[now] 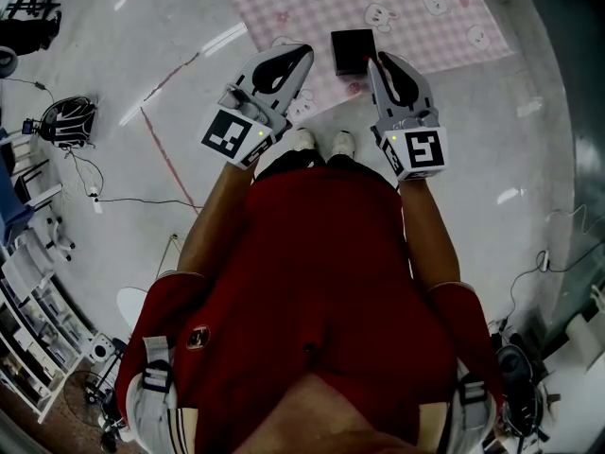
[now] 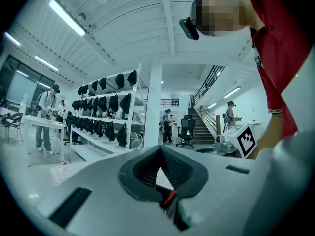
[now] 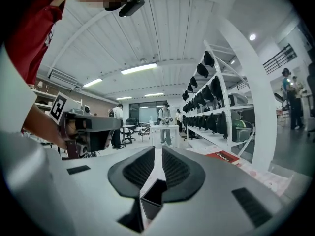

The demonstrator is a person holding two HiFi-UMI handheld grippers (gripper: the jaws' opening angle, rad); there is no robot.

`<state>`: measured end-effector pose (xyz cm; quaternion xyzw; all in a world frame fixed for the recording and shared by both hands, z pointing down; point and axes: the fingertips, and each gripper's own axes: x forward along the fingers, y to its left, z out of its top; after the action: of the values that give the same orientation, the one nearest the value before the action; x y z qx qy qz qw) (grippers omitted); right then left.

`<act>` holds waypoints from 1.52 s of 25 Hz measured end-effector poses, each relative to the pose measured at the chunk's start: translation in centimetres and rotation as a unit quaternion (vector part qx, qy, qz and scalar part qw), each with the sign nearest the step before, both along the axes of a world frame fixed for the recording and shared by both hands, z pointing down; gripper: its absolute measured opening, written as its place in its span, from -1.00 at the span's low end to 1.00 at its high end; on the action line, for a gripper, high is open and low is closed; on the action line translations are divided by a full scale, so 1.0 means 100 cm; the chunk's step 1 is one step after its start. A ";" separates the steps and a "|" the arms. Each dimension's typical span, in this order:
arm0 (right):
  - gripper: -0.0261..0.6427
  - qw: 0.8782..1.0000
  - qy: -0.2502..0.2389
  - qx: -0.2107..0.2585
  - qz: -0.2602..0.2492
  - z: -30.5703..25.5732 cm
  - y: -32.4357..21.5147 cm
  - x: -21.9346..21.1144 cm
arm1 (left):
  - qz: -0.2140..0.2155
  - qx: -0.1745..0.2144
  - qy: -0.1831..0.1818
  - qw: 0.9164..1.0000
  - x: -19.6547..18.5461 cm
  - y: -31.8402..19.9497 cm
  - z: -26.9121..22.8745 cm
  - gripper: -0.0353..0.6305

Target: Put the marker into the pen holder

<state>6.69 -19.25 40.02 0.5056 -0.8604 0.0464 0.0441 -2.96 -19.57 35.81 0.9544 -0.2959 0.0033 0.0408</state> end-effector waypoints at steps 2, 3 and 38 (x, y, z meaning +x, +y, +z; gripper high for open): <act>-0.81 1.000 -0.004 0.007 0.000 -0.010 0.003 -0.001 | 0.001 0.001 0.001 1.000 0.000 0.001 -0.001 -0.88; -0.82 1.000 -0.007 0.011 0.001 -0.014 0.004 -0.002 | 0.002 0.001 0.002 1.000 0.000 0.002 -0.002 -0.88; -0.92 0.999 -0.019 0.034 0.019 -0.049 0.042 -0.006 | 0.025 0.007 0.020 0.999 -0.001 0.025 -0.007 -0.88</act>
<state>6.08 -15.04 35.12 0.5220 -0.8525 0.0275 0.0091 -3.01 -17.12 35.07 0.9616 -0.2712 -0.0171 0.0396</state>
